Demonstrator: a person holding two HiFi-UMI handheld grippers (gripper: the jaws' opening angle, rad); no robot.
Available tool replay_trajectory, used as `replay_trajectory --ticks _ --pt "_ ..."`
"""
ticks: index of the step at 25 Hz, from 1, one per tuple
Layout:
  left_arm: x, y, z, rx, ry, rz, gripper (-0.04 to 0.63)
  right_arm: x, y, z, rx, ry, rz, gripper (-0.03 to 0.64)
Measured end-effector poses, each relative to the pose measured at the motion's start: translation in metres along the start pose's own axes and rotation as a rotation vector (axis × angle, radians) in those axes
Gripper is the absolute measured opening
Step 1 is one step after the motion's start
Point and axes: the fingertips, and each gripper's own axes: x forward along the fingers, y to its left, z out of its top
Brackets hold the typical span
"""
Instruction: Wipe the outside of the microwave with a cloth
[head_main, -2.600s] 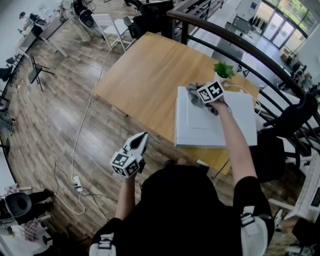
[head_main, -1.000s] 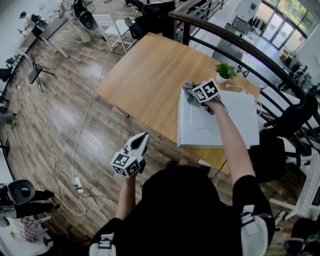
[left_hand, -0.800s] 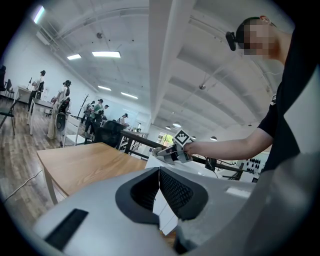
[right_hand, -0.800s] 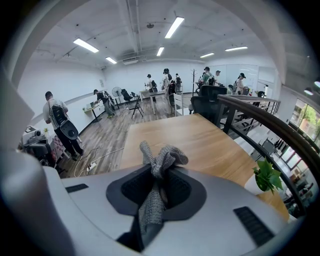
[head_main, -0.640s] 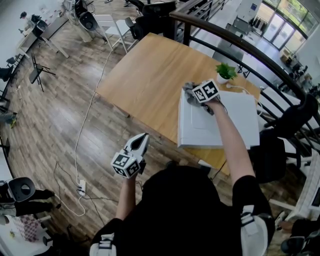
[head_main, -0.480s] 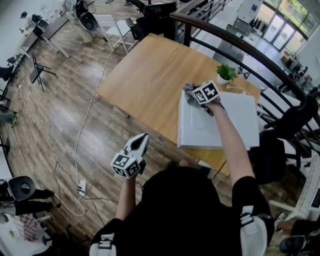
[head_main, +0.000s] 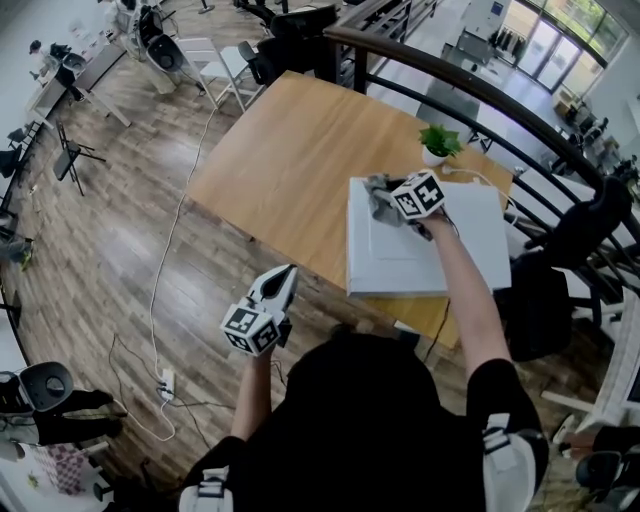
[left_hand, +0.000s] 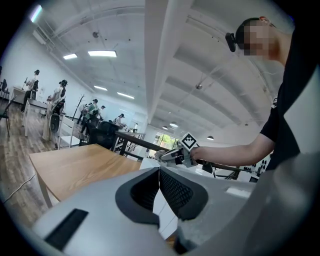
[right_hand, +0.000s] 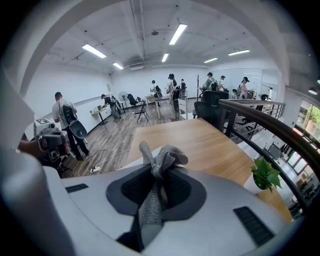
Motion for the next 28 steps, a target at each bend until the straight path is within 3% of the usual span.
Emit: replay_trajectory --ticks 11,28 --pt "0.055 -0.044 0.004 0.021 0.029 -0.079 0.003 -0.068 -0.002 -0.058 0.000 -0.039 0.048 0.058" --pt "0.119 -0.111 -0.015 0.059 0.090 -0.166 0.003 -0.173 0.005 -0.141 0.114 -0.168 0.017 0.052"
